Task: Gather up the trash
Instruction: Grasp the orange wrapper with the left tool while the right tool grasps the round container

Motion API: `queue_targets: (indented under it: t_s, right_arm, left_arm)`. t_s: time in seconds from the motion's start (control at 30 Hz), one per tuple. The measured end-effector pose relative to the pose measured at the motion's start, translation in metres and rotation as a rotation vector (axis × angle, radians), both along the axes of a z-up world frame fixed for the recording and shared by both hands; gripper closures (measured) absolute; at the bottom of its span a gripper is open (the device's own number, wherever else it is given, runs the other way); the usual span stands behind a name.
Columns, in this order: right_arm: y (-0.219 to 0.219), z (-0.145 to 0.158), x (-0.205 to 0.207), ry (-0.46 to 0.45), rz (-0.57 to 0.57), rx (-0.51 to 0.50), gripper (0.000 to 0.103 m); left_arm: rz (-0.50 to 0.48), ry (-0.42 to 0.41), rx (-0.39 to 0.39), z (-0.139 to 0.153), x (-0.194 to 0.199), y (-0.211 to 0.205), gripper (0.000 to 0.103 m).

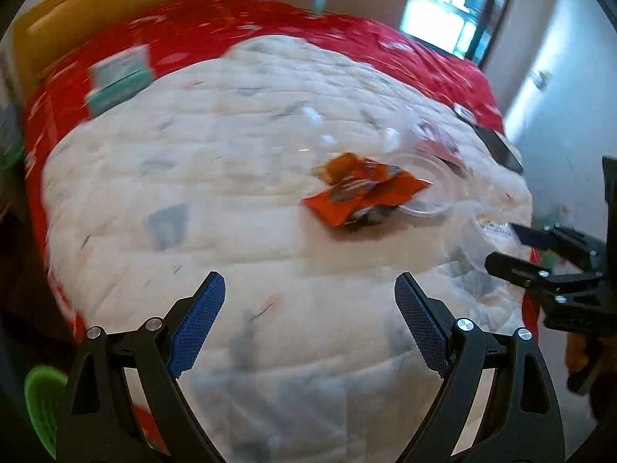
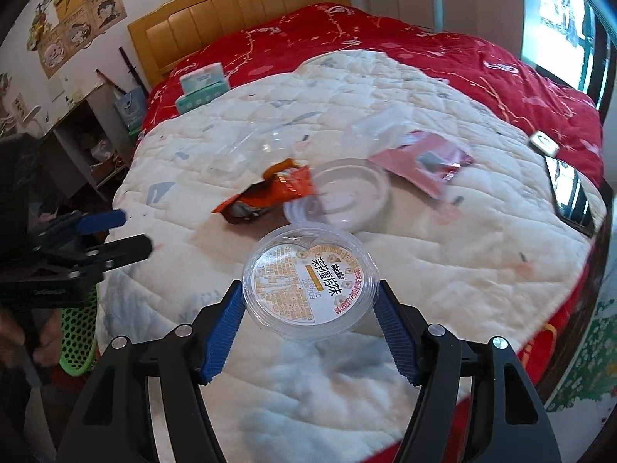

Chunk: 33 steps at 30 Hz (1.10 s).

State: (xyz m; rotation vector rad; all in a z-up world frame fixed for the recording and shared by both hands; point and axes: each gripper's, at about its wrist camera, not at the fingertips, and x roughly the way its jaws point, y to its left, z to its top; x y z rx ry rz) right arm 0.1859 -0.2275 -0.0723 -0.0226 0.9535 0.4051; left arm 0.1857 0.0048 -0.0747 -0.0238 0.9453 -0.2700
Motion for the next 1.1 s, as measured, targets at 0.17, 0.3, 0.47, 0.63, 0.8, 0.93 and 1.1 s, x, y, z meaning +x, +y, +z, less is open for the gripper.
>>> queue_targets:
  t_s: [0.17,0.3,0.47,0.63,0.8,0.93,1.1]
  right_arm:
    - [-0.021,0.002,-0.004,0.005,-0.025,0.028,0.037]
    - [-0.031,-0.001,-0.004,0.011,-0.044,0.043,0.037]
    - [-0.035,-0.009,-0.002,0.031,-0.048,0.046,0.037]
    - [-0.038,-0.013,-0.002,0.040,-0.052,0.057,0.037]
    - [-0.035,-0.011,-0.005,0.037,-0.045,0.060,0.037]
    - [-0.030,-0.005,-0.010,0.025,-0.035,0.071,0.037]
    - [-0.013,0.004,-0.021,0.011,-0.001,0.084,0.037]
  left_arm:
    - [-0.110,0.008,0.036,-0.005,0.027,-0.024,0.015]
    - [-0.158,-0.003,0.108,-0.016,0.047,-0.046,0.015]
    - [-0.203,0.000,0.185,-0.034,0.069,-0.071,0.015]
    - [-0.175,0.010,0.171,-0.042,0.081,-0.071,0.031]
    - [-0.162,0.006,0.133,-0.042,0.081,-0.067,0.062]
    - [-0.143,-0.004,0.096,-0.033,0.069,-0.058,0.077]
    - [-0.090,-0.014,0.045,-0.018,0.046,-0.037,0.079]
